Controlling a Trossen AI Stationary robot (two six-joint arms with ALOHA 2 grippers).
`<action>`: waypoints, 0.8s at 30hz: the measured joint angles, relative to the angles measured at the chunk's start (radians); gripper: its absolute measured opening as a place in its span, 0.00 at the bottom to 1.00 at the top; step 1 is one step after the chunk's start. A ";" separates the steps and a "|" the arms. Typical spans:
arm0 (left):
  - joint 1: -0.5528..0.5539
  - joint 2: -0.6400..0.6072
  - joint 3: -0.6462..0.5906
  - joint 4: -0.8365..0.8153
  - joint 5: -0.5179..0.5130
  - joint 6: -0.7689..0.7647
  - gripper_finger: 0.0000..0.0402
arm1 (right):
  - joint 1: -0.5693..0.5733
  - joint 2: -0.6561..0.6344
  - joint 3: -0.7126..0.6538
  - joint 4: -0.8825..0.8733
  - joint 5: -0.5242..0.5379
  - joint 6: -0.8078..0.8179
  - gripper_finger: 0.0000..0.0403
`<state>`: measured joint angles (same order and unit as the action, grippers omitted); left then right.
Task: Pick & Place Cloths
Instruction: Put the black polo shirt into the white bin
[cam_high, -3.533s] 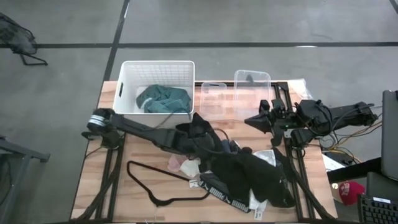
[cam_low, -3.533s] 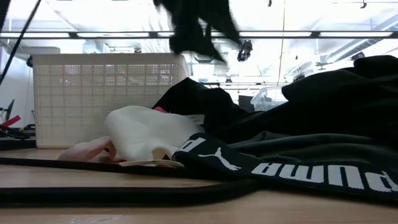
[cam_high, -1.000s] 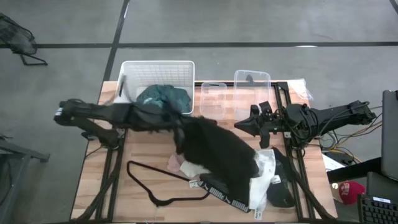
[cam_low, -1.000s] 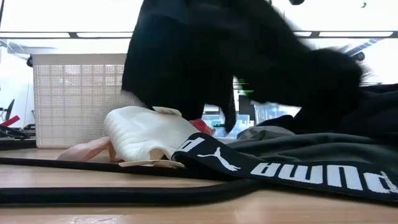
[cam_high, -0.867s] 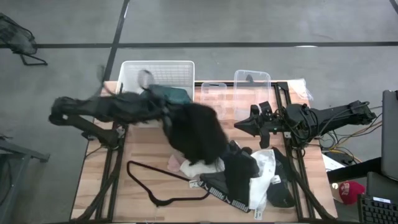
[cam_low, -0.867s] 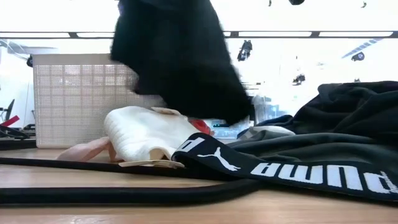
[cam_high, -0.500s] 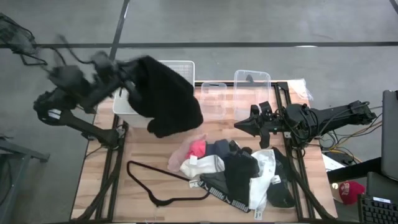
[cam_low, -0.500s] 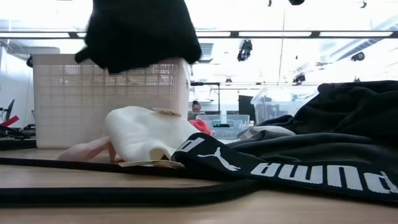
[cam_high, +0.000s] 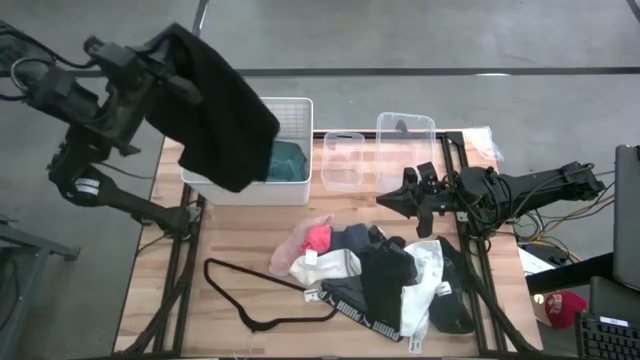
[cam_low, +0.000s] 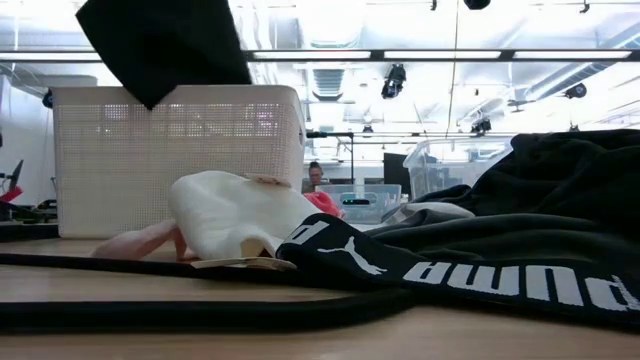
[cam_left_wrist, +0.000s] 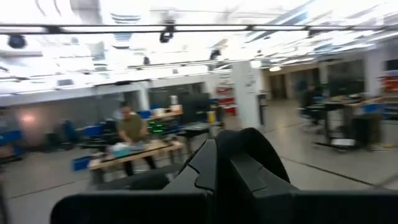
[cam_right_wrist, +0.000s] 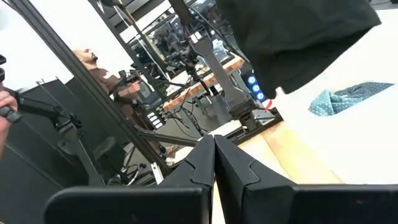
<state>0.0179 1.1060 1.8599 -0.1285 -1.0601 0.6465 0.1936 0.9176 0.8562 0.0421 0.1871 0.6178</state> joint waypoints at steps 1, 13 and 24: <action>0.024 0.004 0.000 -0.001 0.010 0.013 0.04 | 0.000 0.000 0.000 0.000 0.000 0.000 0.02; 0.182 0.068 -0.022 -0.167 0.154 -0.096 0.05 | 0.000 0.000 0.000 0.000 -0.001 0.005 0.02; 0.226 0.177 -0.135 -0.701 0.304 -0.619 0.07 | 0.000 0.000 0.000 0.000 -0.002 0.009 0.02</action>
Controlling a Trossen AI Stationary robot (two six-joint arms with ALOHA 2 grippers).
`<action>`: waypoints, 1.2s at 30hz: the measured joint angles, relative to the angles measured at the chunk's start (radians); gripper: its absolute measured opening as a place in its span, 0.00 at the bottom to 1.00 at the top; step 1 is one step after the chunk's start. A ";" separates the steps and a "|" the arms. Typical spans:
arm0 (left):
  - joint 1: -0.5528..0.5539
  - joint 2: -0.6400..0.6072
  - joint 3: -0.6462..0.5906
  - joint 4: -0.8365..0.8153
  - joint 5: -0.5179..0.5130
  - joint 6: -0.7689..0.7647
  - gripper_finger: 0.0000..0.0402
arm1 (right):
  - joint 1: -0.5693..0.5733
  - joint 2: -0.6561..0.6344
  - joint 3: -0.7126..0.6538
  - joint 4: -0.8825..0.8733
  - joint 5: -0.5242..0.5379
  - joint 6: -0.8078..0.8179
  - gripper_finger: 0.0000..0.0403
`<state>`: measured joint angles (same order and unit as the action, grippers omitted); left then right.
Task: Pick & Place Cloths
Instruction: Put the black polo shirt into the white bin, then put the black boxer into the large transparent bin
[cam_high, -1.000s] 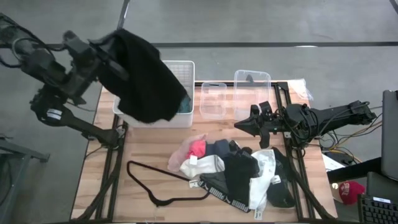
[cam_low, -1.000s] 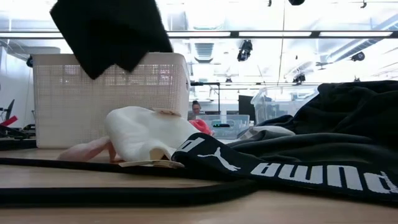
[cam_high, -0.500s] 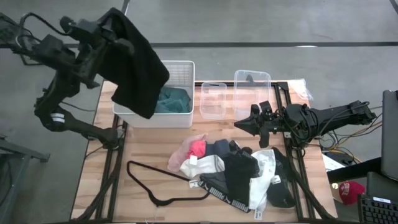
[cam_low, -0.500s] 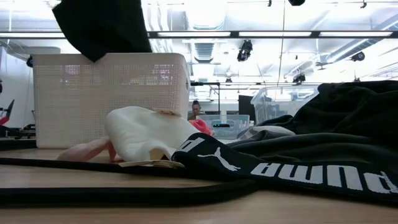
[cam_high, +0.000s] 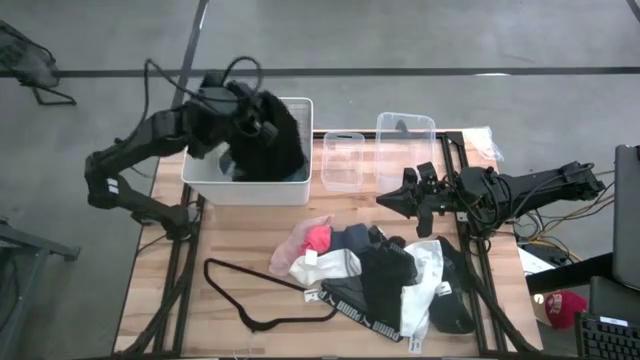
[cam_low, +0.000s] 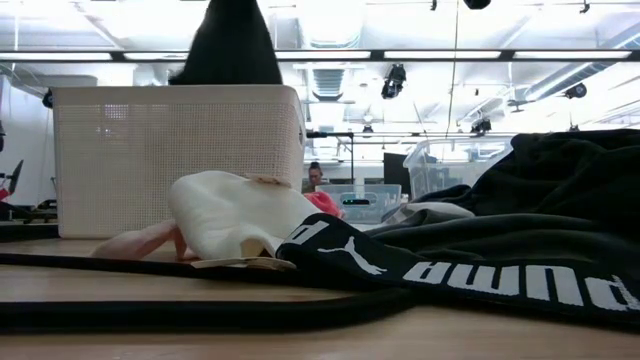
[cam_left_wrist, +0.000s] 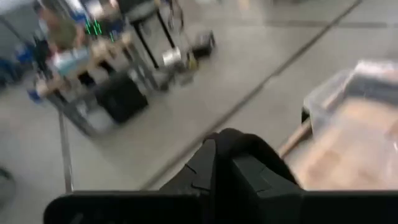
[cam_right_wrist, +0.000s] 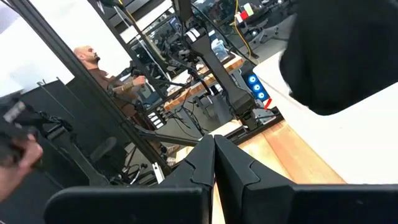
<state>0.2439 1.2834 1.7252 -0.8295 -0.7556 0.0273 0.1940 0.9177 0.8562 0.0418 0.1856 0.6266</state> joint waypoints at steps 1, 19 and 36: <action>0.001 0.000 -0.023 -0.015 0.010 -0.035 0.08 | 0.000 0.000 0.000 0.000 0.000 0.000 0.02; 0.003 -0.095 -0.401 -0.152 0.256 -0.595 0.31 | 0.000 0.000 0.000 -0.003 -0.002 0.000 0.02; -0.006 -0.223 -0.374 -0.114 0.363 -0.658 0.77 | 0.000 0.000 0.001 -0.211 -0.001 0.171 0.02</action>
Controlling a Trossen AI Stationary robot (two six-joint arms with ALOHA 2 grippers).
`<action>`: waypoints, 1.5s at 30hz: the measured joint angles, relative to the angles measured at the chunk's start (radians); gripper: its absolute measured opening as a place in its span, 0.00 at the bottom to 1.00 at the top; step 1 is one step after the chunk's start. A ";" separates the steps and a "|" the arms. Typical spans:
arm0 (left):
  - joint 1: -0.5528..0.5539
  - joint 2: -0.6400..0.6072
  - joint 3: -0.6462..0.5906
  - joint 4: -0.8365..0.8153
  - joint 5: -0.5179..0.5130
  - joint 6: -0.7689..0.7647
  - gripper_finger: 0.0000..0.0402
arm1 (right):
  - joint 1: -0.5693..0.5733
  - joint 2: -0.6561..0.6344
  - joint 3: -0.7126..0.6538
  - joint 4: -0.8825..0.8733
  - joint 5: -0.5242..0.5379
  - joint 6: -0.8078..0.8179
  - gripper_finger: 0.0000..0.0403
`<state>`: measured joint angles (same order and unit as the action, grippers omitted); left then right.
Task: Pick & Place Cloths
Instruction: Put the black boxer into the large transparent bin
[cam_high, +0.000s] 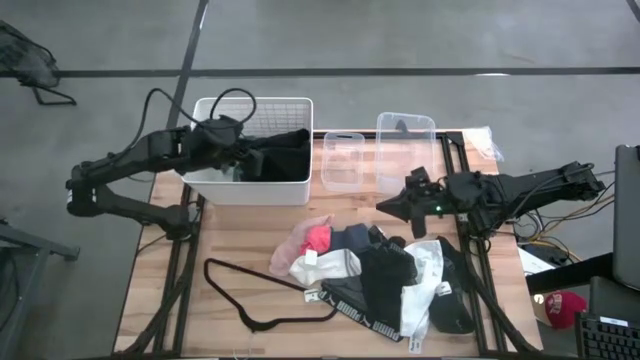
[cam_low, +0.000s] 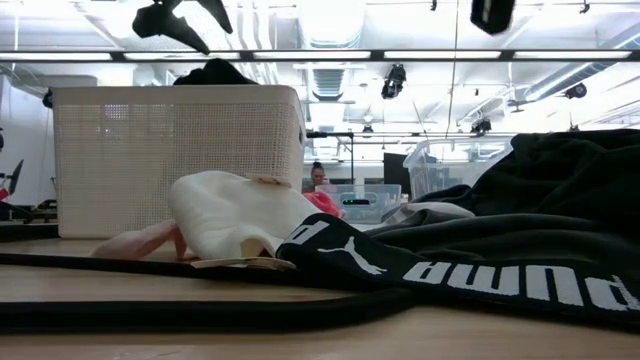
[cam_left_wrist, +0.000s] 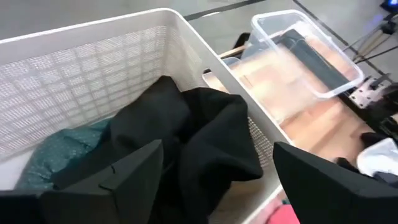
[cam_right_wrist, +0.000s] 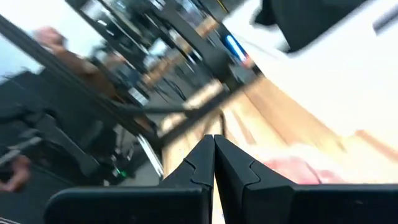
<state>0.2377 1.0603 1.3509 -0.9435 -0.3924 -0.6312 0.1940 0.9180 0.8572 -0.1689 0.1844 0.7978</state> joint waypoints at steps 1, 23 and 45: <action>-0.002 -0.003 0.001 0.005 0.013 -0.001 0.77 | 0.000 0.000 0.000 -0.032 0.000 0.026 0.02; -0.210 -0.014 0.003 0.404 0.108 0.026 0.75 | 0.148 0.202 0.000 -0.372 -0.320 0.236 0.45; -0.347 -0.001 -0.003 0.571 0.107 0.054 0.75 | 0.171 0.523 0.031 -0.447 -0.428 0.214 0.15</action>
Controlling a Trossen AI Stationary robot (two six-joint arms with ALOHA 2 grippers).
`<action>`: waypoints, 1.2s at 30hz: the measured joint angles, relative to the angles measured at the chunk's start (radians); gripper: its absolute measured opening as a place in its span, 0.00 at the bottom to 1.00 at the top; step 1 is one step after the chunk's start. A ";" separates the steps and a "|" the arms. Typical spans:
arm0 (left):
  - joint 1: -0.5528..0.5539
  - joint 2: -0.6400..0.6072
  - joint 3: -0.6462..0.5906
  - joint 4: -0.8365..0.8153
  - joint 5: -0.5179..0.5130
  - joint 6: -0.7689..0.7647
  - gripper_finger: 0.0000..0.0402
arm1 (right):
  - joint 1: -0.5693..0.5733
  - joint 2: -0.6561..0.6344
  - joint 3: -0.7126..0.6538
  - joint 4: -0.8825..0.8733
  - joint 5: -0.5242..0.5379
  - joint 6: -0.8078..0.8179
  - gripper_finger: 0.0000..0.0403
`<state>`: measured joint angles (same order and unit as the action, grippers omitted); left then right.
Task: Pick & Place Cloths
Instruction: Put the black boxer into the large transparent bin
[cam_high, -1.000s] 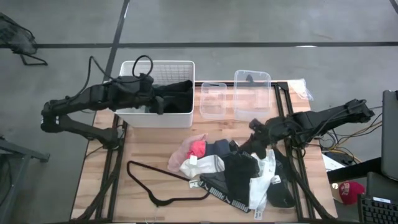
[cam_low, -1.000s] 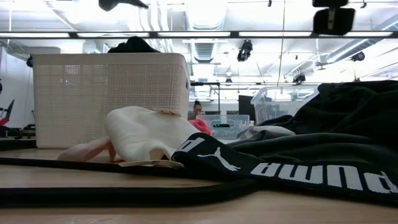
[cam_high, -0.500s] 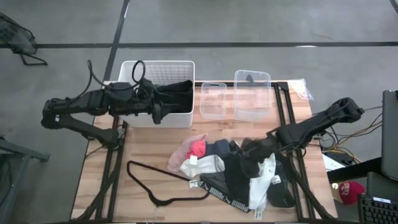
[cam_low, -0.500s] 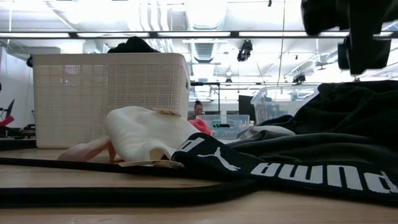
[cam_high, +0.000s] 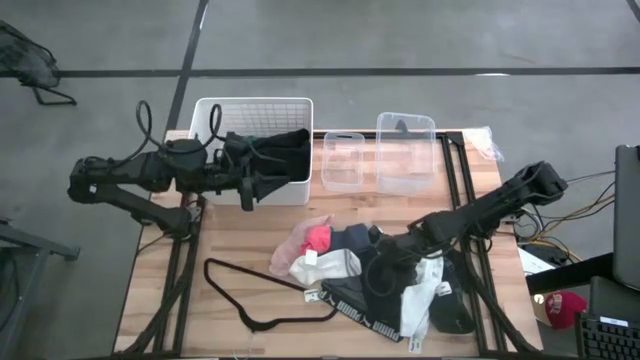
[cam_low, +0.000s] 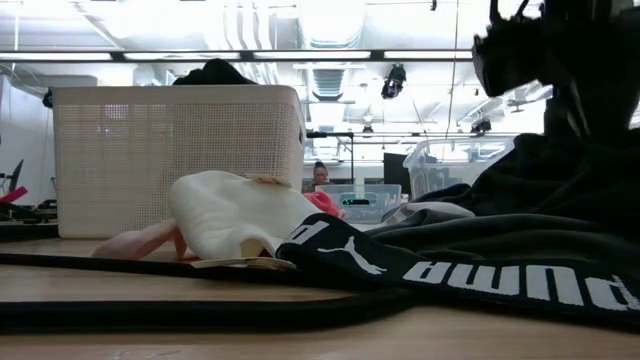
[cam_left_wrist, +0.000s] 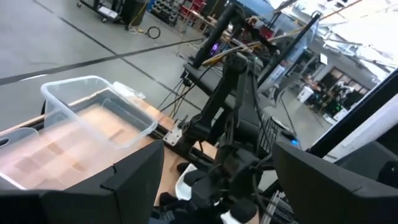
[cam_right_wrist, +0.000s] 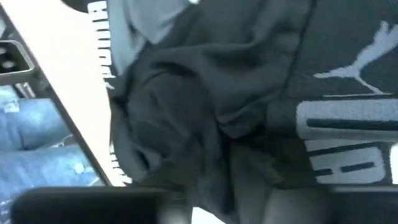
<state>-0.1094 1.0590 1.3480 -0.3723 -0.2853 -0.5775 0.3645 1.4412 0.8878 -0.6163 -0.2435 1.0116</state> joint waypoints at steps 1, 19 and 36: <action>-0.001 0.003 -0.005 0.000 0.000 0.000 0.75 | 0.000 -0.003 0.006 0.000 -0.004 -0.008 0.09; -0.019 0.036 -0.038 0.025 0.000 0.000 0.75 | -0.052 -0.109 0.537 -0.482 0.286 -0.108 0.02; -0.025 0.037 -0.044 0.037 0.000 -0.007 0.75 | -0.307 -0.111 1.125 -0.817 0.641 -0.343 0.02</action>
<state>-0.1349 1.0962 1.3045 -0.3357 -0.2857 -0.5840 0.0578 1.3304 2.0133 -1.4333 0.3972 0.6689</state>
